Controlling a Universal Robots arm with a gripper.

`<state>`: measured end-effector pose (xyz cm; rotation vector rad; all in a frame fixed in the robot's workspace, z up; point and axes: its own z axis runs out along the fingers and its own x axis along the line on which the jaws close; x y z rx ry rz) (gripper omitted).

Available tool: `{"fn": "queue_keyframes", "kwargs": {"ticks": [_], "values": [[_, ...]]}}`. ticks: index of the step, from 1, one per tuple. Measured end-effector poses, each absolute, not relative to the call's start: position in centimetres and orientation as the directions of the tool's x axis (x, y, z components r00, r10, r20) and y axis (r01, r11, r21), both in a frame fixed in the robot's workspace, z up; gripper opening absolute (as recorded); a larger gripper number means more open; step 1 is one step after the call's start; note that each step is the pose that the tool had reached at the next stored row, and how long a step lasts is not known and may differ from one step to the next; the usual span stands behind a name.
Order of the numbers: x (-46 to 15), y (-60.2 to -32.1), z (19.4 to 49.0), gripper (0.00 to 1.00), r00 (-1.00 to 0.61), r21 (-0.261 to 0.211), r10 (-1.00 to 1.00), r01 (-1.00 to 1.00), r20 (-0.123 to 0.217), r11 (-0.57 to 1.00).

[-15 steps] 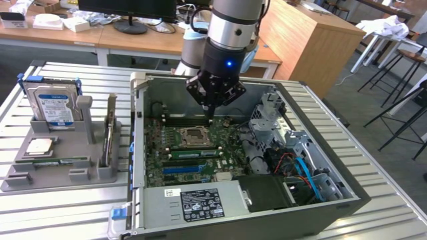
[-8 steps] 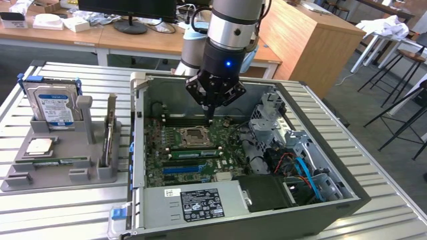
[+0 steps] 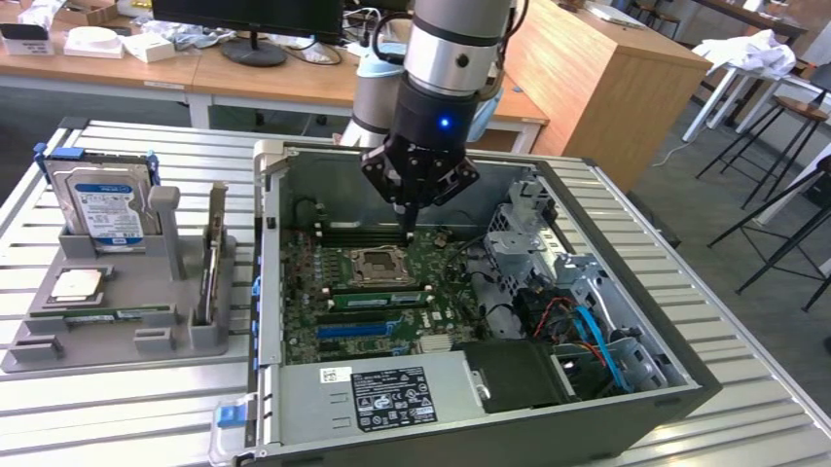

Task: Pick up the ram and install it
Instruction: 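Press down the ram until it locks into place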

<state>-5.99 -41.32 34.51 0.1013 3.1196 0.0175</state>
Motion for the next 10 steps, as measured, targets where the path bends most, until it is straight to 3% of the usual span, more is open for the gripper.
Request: {"fn": "queue_keyframes", "kwargs": {"ticks": [10], "values": [[-5.99, -41.32, 34.75, 0.10, -0.998, 0.012, 0.065, 0.065, -0.020, 0.998]]}}
